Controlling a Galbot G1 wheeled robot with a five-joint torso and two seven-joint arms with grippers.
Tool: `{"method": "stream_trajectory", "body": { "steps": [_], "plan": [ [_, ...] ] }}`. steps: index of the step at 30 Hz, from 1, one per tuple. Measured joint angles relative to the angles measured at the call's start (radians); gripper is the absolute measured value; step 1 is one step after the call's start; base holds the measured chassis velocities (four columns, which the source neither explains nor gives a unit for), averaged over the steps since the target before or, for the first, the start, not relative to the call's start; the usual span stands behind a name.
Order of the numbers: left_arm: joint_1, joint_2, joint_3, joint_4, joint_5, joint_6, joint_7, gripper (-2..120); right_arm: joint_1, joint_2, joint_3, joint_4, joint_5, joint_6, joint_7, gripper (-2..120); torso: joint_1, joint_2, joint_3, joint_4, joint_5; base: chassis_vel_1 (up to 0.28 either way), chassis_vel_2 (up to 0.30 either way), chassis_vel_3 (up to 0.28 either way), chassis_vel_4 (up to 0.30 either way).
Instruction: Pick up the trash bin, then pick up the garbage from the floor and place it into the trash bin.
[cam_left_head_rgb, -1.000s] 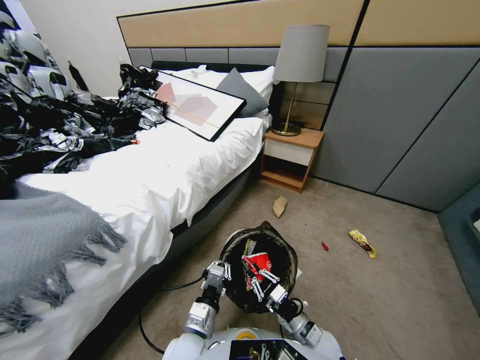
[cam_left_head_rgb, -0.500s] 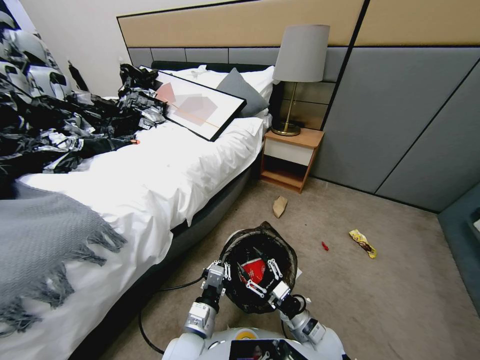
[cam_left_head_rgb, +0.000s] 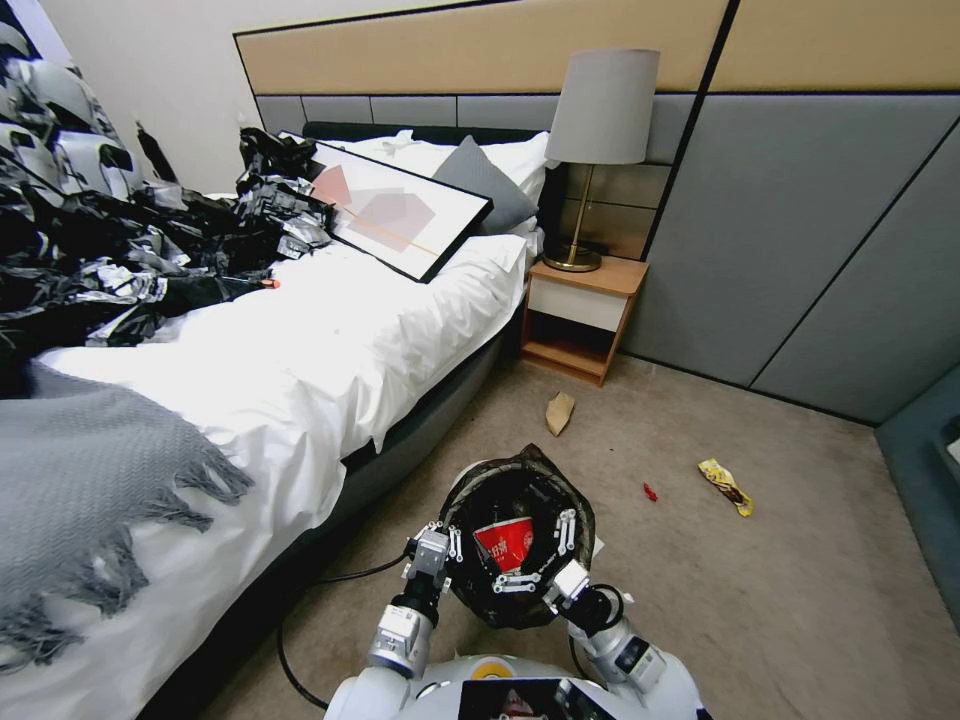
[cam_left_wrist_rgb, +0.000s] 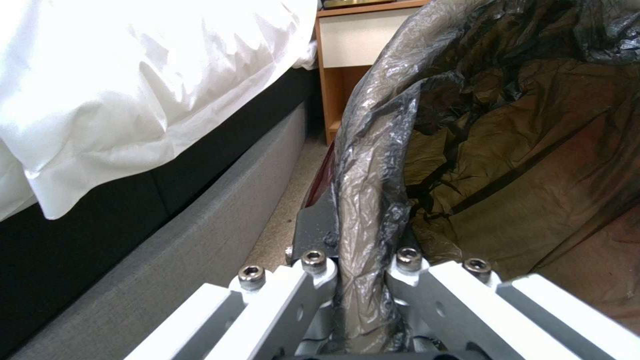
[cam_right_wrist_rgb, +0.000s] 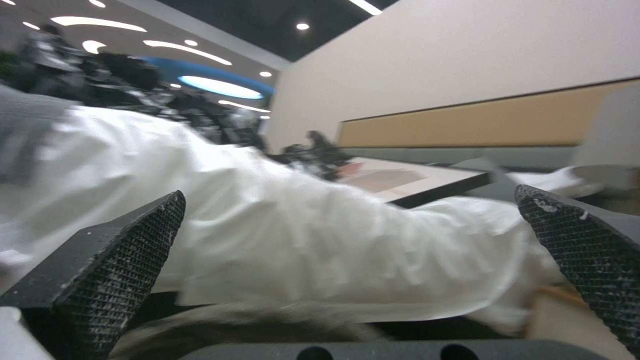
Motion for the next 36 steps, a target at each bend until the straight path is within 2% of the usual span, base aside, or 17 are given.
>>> {"method": "stream_trajectory", "body": {
  "steps": [3, 8, 11, 17, 26, 30, 36],
  "plan": [
    [0.001, 0.001, -0.003, -0.003, 0.000, 0.003, 0.000, 1, 0.021, 0.018, 0.066, 0.017, -0.015, -0.005, 0.124, 112, 0.000, 0.000, 0.000, 0.0000, 0.0001, 0.000, 0.000, 0.000, 0.000],
    [0.002, 0.001, -0.003, -0.004, 0.000, 0.003, 0.000, 1, 0.031, 0.026, 0.118, 0.018, 0.004, -0.002, 0.160, 108, 0.000, 0.000, 0.000, 0.0001, 0.0001, 0.000, 0.000, 0.000, 0.000],
    [0.003, 0.001, -0.008, -0.005, -0.002, 0.003, 0.000, 1, 0.018, 0.041, 0.186, 0.012, 0.054, 0.021, 0.172, 100, 0.000, 0.000, 0.000, 0.0000, 0.0002, 0.000, 0.000, 0.000, 0.000],
    [0.003, -0.001, -0.021, -0.006, -0.008, 0.003, -0.001, 1, -0.013, 0.070, 0.251, 0.001, 0.080, 0.052, 0.200, 100, 0.000, 0.000, 0.000, 0.0000, 0.0001, 0.000, 0.000, 0.000, 0.000],
    [0.002, -0.002, -0.034, -0.006, -0.018, 0.001, -0.002, 1, -0.019, 0.120, 0.373, -0.120, 0.075, 0.071, 0.328, 100, 0.000, 0.000, 0.000, 0.0000, 0.0001, 0.000, 0.000, 0.000, 0.000],
    [0.002, -0.003, -0.036, -0.005, -0.021, -0.001, -0.002, 1, 0.000, 0.126, 0.419, -0.194, 0.083, 0.077, 0.356, 100, 0.000, 0.000, 0.000, 0.0000, 0.0002, 0.000, 0.000, 0.000, 0.000],
    [0.001, -0.007, -0.039, -0.002, -0.022, -0.004, -0.003, 1, 0.008, 0.136, 0.436, -0.249, 0.093, 0.091, 0.363, 100, 0.000, 0.000, 0.000, 0.0000, 0.0000, 0.000, 0.000, 0.000, 0.000]
  ]
}}
